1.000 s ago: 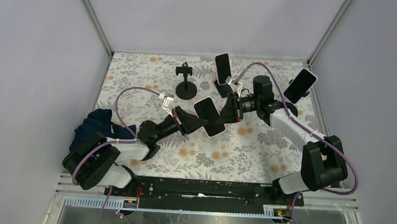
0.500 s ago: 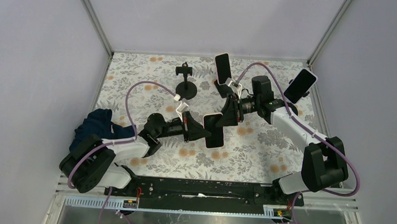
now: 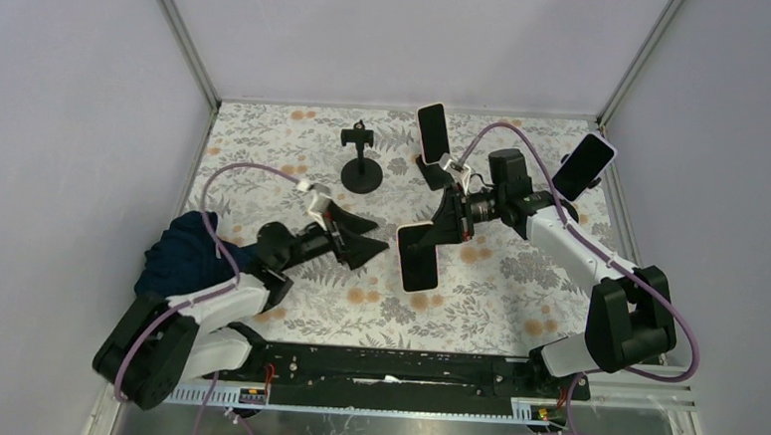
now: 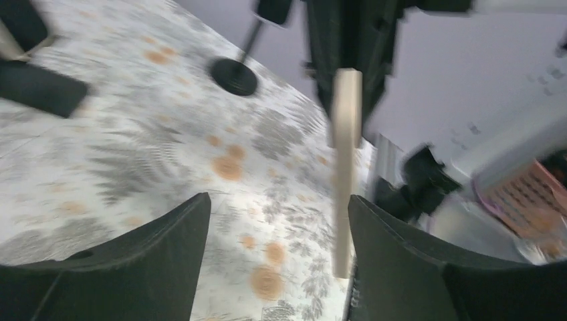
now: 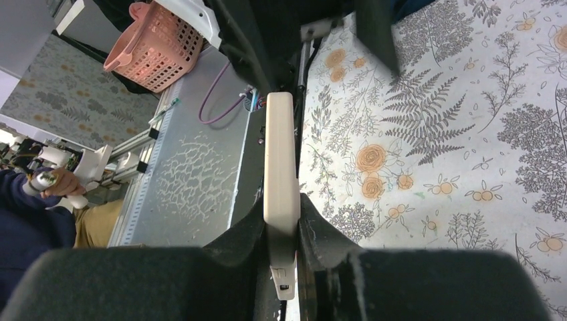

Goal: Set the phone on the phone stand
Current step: Pick up the phone at the center of the board.

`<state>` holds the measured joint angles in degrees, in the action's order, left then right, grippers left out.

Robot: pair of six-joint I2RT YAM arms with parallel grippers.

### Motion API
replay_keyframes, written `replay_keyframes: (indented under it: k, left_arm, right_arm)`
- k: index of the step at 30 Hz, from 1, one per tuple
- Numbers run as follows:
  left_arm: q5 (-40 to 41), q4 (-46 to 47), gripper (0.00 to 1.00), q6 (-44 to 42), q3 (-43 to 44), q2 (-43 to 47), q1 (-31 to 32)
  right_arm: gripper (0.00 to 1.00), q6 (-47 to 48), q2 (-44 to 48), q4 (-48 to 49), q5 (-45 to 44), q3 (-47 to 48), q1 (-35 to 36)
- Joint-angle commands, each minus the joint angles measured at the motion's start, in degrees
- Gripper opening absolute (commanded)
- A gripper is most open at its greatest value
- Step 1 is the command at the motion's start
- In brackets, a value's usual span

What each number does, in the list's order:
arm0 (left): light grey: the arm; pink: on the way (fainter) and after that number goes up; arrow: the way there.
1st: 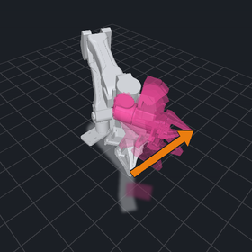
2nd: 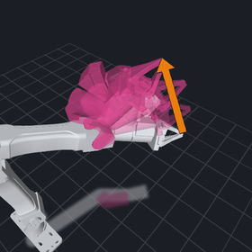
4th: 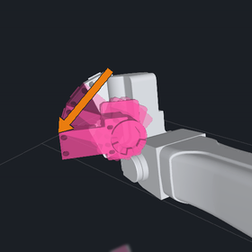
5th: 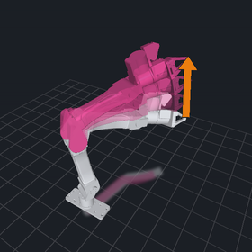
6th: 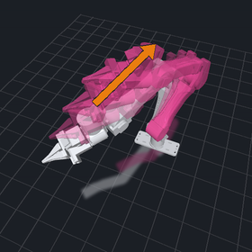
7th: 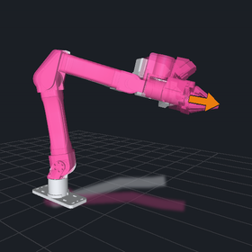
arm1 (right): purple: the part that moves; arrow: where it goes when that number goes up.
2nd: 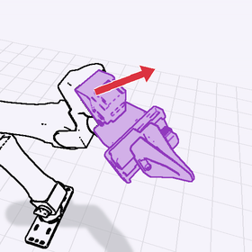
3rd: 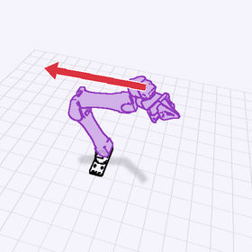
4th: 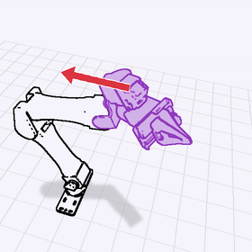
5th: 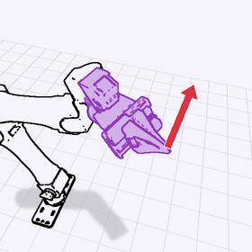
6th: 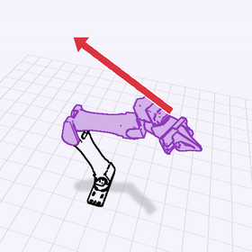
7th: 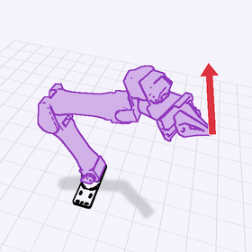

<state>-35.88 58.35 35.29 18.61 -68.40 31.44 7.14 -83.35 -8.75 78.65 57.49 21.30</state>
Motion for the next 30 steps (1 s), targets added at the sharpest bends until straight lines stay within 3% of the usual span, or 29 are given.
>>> replay_keyframes:
  k: [1, 2, 6, 14, 16, 22, 30]
  left_arm:
    - [8.45, -0.37, 0.93, -7.49, -6.07, 7.62, -8.16]
    - [11.12, -0.72, 0.98, -8.88, -6.94, 9.29, -9.17]
    - [18.69, 5.11, 0.99, -11.33, -7.71, 7.00, -12.06]
    - [13.88, 14.35, 0.98, -0.55, 2.87, -9.69, -23.63]
    - [15.94, 10.89, 0.96, -0.83, 6.60, -10.69, -23.66]
    - [23.39, -11.66, 0.89, -7.11, 19.36, -11.61, -22.34]
    - [33.57, -35.70, 0.67, -15.78, 34.32, -14.80, -18.07]
  right_arm:
    - [0.00, 2.09, 2.32, -2.27, 1.57, 2.97, -1.37]
    - [0.00, 2.09, 2.32, -2.39, 1.49, 2.97, -1.61]
    - [0.00, 2.09, 2.47, -2.36, 1.38, 2.97, -2.45]
    - [0.00, 1.56, 3.60, -1.59, 1.45, 2.47, -3.53]
    - [0.00, 1.19, 3.80, -1.16, 1.47, 2.36, -3.78]
    - [0.00, 0.26, 3.66, -0.41, 1.50, 2.23, -4.22]
    - [0.00, -0.13, 3.81, -0.13, 1.16, 2.18, -4.63]
